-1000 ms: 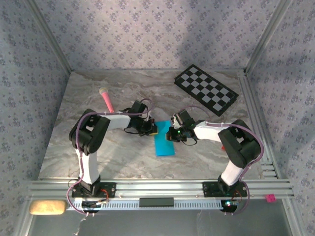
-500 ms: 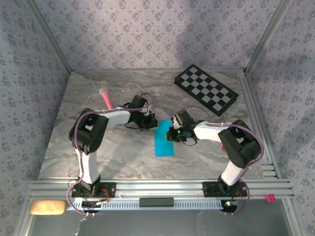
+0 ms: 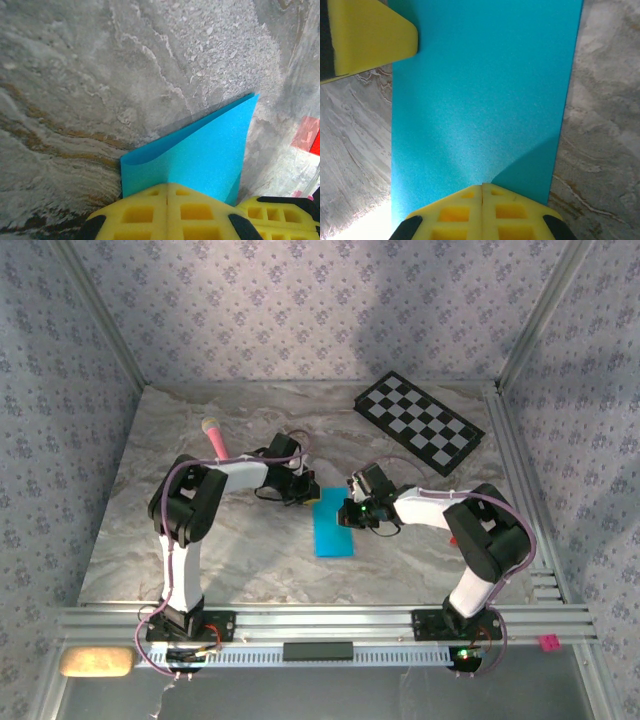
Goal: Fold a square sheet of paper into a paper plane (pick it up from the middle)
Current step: First fold the square sheet of paper in half at the center of the table.
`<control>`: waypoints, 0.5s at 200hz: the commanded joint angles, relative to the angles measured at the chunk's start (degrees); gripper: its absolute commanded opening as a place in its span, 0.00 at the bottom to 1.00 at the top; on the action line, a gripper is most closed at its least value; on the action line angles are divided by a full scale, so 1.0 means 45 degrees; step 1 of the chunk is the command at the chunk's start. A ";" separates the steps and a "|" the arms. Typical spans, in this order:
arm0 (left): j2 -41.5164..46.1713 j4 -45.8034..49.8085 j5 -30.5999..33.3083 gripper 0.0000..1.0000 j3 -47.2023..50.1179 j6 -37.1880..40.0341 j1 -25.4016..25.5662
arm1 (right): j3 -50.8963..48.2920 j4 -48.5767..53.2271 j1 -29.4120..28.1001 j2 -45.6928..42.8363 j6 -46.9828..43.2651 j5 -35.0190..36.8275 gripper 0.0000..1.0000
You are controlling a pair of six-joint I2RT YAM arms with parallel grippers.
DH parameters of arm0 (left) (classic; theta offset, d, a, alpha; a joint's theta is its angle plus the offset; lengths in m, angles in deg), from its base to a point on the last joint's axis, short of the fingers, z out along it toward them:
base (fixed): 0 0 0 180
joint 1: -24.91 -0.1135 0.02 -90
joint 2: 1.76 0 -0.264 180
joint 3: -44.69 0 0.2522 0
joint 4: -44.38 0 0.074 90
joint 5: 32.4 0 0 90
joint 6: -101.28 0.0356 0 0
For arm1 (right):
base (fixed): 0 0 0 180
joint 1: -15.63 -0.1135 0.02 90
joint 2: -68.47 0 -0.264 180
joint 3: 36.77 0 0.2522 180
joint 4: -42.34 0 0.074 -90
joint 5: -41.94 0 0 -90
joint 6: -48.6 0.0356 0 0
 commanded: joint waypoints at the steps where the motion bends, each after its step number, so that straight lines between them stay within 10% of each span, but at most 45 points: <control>1: -0.0380 0.0250 0.1017 0.05 -0.0263 -0.0162 -0.0290 | -0.0922 0.2248 -0.0058 0.0828 -0.0063 0.1461 0.00; 100: -0.0417 -0.0549 0.2081 0.04 -0.0317 -0.1592 -0.0648 | -0.1038 0.2370 0.0020 0.0728 -0.0289 0.1377 0.00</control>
